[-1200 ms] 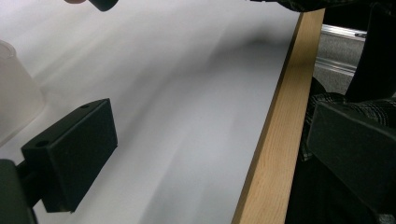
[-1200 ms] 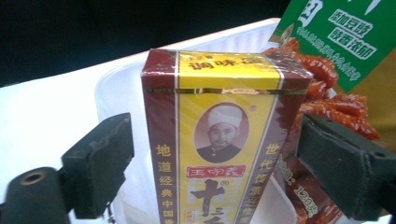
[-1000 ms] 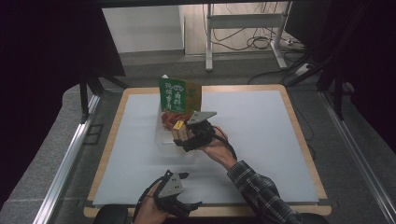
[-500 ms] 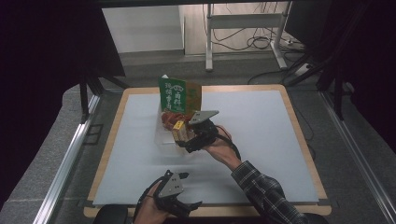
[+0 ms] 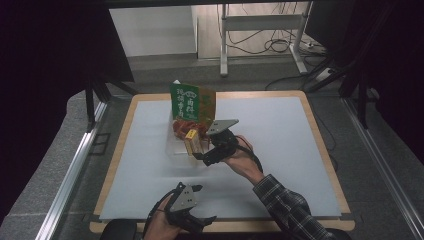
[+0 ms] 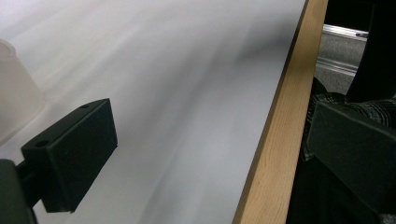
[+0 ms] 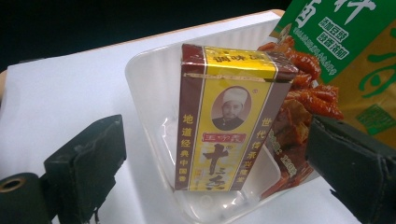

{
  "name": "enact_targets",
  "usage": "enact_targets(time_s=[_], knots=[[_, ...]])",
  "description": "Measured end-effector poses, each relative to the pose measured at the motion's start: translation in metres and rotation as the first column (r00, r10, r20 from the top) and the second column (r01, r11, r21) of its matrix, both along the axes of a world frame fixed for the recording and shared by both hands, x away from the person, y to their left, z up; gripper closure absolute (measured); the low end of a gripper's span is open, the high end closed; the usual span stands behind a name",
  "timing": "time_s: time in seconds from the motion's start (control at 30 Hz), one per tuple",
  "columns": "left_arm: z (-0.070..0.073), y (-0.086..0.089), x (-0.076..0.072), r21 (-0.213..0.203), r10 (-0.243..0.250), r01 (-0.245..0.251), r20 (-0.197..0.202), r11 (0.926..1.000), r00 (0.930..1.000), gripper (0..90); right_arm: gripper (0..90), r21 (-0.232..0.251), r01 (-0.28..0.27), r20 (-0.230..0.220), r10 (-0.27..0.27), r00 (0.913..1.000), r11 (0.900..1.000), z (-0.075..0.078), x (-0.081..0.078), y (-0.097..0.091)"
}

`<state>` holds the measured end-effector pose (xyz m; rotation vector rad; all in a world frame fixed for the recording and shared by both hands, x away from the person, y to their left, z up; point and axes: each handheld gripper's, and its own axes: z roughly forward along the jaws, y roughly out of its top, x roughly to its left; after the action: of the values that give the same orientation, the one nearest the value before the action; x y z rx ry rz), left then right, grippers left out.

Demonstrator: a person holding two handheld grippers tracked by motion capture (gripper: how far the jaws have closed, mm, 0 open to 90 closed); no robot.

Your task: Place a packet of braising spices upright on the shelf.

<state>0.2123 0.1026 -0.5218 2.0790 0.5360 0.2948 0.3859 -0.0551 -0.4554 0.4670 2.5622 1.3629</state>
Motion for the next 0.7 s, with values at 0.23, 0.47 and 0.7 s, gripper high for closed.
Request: enact_targets(time_s=[0.23,0.47,0.7], knots=[[0.000,0.000,0.000,0.002,-0.001,0.001,0.000,1.0000,1.0000,1.2,5.5,0.008,-0.001,0.002,0.001,1.0000,1.0000,0.001,-0.004,-0.008],[0.000,0.000,0.000,0.005,0.000,0.000,-0.001,1.0000,1.0000,1.2,5.5,0.012,0.001,0.002,-0.001,1.0000,0.9999,0.001,-0.007,-0.016],[-0.001,0.000,0.000,0.009,-0.002,0.002,0.000,1.0000,1.0000,1.2,5.7,0.019,0.010,-0.003,-0.009,0.9999,0.9998,-0.004,-0.012,-0.024]])
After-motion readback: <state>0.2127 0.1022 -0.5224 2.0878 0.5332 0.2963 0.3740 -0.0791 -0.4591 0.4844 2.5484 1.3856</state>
